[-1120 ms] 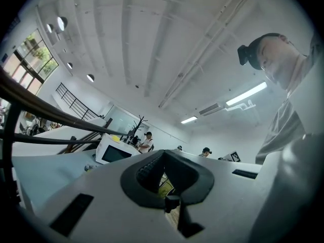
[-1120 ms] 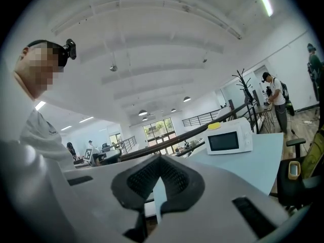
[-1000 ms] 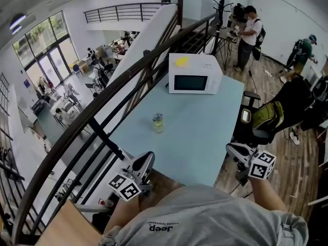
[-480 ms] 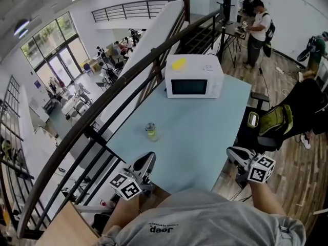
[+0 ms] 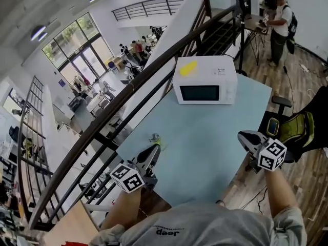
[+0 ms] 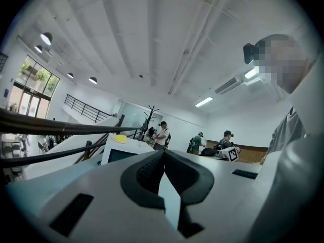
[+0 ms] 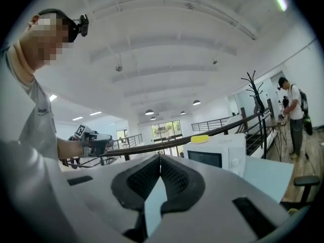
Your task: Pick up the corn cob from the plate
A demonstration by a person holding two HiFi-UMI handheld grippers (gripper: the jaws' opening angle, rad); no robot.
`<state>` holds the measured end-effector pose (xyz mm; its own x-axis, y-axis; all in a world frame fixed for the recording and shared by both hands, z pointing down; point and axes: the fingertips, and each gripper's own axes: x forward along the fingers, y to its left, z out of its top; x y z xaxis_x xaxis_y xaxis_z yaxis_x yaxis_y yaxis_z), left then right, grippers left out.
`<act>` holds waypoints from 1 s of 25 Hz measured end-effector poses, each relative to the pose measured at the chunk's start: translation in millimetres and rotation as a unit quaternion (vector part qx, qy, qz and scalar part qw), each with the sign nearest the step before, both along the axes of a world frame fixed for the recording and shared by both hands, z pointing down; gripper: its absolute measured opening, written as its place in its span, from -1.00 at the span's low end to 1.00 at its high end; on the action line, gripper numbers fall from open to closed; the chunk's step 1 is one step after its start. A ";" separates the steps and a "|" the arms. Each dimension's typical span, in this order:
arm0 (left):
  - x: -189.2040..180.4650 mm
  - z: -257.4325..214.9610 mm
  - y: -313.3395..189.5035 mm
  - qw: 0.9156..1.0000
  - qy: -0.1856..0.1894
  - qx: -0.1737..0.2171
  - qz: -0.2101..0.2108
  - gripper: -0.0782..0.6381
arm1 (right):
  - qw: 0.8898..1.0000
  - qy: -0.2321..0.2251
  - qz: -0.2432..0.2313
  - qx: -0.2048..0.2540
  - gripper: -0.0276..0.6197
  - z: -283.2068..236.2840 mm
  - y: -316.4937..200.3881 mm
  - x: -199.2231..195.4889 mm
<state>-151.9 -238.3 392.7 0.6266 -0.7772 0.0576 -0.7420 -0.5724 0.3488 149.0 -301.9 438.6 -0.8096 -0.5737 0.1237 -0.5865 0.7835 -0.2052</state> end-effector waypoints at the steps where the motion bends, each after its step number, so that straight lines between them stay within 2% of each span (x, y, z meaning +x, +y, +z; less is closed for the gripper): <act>1: -9.7 -2.7 -12.0 1.000 -0.001 0.002 0.001 -0.73 | 1.000 0.013 0.003 0.012 -0.86 -4.6 -14.7 -5.4; 4: -43.5 -6.3 -51.5 1.000 -0.006 0.007 0.006 -0.73 | 0.996 0.073 0.006 0.048 -0.86 -14.0 -59.3 -31.1; 8: -81.7 -15.4 -116.8 0.999 -0.036 0.024 0.027 -0.73 | 0.988 0.135 -0.003 0.076 -0.85 -33.7 -126.1 -72.6; 10: -90.3 -16.0 -145.6 0.998 -0.042 0.026 0.036 -0.73 | 0.980 0.173 -0.028 0.092 -0.79 -46.4 -156.5 -90.9; 13: -98.3 -10.2 -183.0 0.998 -0.039 0.023 0.038 -0.73 | 0.962 0.239 -0.066 0.114 -0.61 -62.7 -206.4 -114.5; 18: -111.3 15.8 -235.9 0.997 -0.069 0.018 0.036 -0.73 | 0.918 0.346 -0.132 0.145 -0.49 -58.3 -291.6 -160.1; 21: -114.5 31.8 -271.3 0.997 -0.072 0.012 0.033 -0.73 | 0.880 0.414 -0.174 0.156 -0.40 -31.1 -342.4 -179.9; 25: -121.7 49.2 -306.7 0.996 -0.088 0.014 0.033 -0.73 | 0.831 0.491 -0.217 0.145 -0.24 14.3 -398.3 -195.7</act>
